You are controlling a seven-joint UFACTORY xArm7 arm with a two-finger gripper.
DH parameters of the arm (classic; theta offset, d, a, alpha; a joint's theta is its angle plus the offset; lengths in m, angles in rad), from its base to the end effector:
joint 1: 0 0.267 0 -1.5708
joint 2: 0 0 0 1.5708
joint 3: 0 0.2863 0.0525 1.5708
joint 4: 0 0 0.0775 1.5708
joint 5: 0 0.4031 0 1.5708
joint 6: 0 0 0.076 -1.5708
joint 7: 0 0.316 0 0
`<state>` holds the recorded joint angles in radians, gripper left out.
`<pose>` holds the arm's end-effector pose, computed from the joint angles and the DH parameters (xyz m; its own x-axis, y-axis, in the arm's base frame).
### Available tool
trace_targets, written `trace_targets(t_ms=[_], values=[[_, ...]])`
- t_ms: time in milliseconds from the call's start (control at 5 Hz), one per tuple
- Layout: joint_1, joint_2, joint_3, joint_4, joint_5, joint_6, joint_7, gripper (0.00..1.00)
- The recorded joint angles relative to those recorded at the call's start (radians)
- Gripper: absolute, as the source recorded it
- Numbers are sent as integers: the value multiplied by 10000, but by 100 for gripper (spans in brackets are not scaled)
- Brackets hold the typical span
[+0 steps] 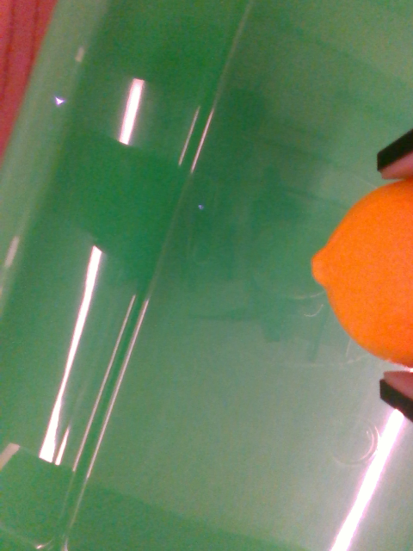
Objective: Pick fruit
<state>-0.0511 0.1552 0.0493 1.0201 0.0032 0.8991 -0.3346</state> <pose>0.5184 0.0013 0.0209 0.9455 0.3245 -0.0288 0.3240 -0.9458 -0.0207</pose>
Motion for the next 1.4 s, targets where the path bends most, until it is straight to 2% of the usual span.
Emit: trace_targets(t_ms=[200, 400, 600, 800, 1000, 1200, 1400], values=[[-2, -119, 0, 311, 6, 431, -1, 100], [-2, -119, 0, 311, 6, 431, -1, 100], [-4, -243, 0, 634, 12, 877, -2, 100], [-4, -243, 0, 634, 12, 877, -2, 100], [-6, -371, 0, 968, 18, 1339, -4, 100], [-6, -371, 0, 968, 18, 1339, -4, 100], [-8, -495, 0, 1289, 24, 1783, -5, 100]])
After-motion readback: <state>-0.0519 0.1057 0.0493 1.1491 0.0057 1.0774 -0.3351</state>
